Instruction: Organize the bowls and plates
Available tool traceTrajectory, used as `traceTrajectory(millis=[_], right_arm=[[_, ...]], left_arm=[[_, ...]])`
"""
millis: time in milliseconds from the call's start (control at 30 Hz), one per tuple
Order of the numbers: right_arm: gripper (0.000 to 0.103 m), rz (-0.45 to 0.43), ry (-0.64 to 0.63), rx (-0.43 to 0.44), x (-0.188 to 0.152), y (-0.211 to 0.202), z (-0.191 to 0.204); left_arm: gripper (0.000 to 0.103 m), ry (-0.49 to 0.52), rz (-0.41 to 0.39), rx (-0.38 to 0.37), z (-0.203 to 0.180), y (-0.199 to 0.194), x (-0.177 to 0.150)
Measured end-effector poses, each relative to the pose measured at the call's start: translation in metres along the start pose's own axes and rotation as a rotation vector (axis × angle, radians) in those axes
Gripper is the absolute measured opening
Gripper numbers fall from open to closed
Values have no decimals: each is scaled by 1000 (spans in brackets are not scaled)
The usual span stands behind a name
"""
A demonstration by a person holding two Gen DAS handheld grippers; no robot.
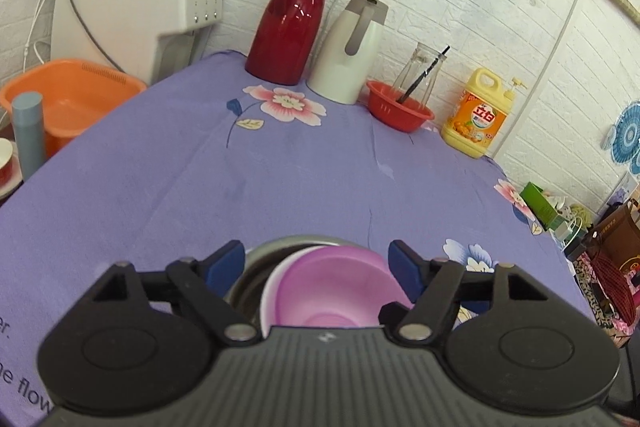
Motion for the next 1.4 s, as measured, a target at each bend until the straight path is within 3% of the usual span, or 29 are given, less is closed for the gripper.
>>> traceTrajectory(millis=[200,500,667,767,1133,1400], right_arm=[[103,-46,28,-39,-1,-28,-11],[103,-104,69,-106,-29,-94,-23],[103,-129,59,-142,-43,-120,-26],[103,-144,56,-161,-50,-134,-25],[103,-177,-17,-186,-62,-169,-3],[103,-153,-49,-158,-75,-167,10]], left_arm=[[72,51,-43,-8,-20,-30,-5],[72,182,-53,41,-48,-81,-52],[72,169,-57,-13,-53,-100,-75],[72,177,-73,-7,-53,-112,-83],[72,244,-146,79,-46,-158,-97],[72,265,-152,82,-41,-166,-105]])
Point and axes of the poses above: each gripper's, at about its wrist camera, not at the fingertips, and y roughly the way its jaws point, z to its left, x to its top, the point moved 6 cm from there along y, roughly the way its jaws point, and after that the axes turned 11 degrees about -z, right-handed, at the moved point
